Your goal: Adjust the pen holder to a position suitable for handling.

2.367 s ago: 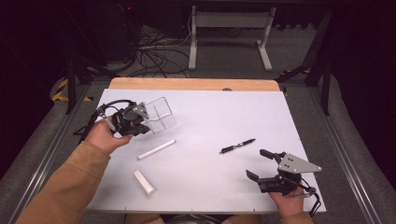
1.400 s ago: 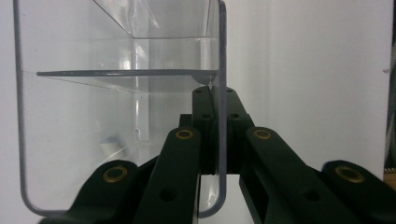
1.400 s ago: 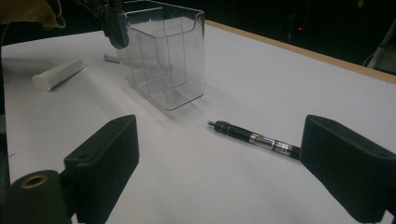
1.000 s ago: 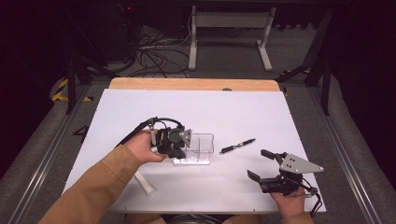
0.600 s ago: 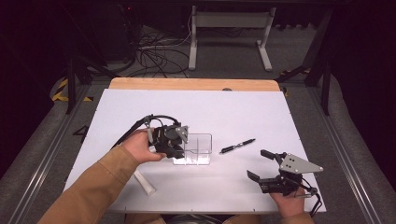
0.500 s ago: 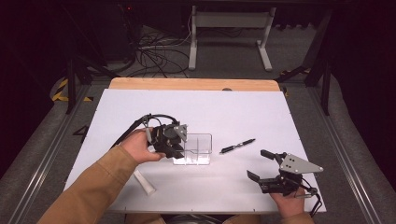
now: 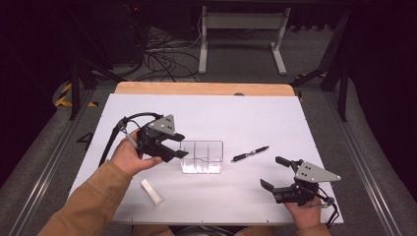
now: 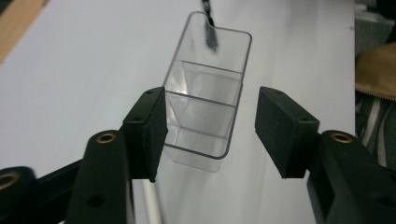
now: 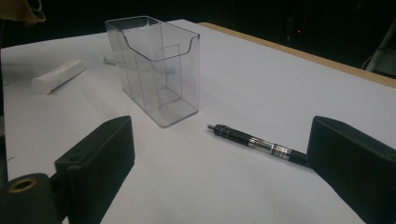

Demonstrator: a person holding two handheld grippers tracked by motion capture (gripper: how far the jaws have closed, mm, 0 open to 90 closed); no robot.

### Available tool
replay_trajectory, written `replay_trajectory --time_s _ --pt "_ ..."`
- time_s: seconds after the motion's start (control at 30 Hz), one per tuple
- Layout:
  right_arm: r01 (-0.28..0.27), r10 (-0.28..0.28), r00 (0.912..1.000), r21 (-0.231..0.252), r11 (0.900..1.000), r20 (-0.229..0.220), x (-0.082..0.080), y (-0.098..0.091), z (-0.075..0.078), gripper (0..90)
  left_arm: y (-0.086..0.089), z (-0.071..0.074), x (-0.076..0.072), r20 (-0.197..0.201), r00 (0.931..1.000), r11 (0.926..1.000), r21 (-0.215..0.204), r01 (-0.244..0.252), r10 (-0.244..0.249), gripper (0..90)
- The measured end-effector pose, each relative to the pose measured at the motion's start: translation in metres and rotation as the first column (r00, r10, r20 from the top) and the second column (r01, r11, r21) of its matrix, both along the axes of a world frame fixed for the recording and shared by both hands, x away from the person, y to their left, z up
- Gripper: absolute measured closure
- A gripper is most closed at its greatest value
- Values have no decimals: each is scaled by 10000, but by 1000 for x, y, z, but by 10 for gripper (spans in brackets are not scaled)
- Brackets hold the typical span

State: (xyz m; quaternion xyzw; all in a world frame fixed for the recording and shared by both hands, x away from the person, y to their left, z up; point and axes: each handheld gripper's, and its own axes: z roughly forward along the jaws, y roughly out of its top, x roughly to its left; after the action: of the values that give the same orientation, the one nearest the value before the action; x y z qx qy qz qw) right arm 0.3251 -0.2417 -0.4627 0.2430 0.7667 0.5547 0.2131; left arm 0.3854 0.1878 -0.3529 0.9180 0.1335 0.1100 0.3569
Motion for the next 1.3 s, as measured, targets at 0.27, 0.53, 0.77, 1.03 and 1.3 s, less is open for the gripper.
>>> replay_trajectory --time_s 0.27,0.53,0.77,1.03,1.3 --pt "67 -70 9997 151 9999 239 2 0 3 16 27 1 -15 333 9875 9696 -1973 -1446 1541 228" --pt "412 -413 9991 294 9987 8 3 -3 4 0 31 2 -23 391 9731 9237 -3253 -2024 2269 172" --pt "1310 -1305 9914 709 9888 -114 4 -2 3 16 10 4 -23 328 9672 9154 -3326 -2270 2518 145" --pt "1258 -1238 9911 422 9912 -480 6 1 -1 35 -15 5 -23 437 9651 9172 -3250 -2306 2581 142" --pt "1492 -1486 9883 147 9887 -348 5 -1 1 132 -21 2 -25 540 9625 9132 -3340 -2334 2657 142"
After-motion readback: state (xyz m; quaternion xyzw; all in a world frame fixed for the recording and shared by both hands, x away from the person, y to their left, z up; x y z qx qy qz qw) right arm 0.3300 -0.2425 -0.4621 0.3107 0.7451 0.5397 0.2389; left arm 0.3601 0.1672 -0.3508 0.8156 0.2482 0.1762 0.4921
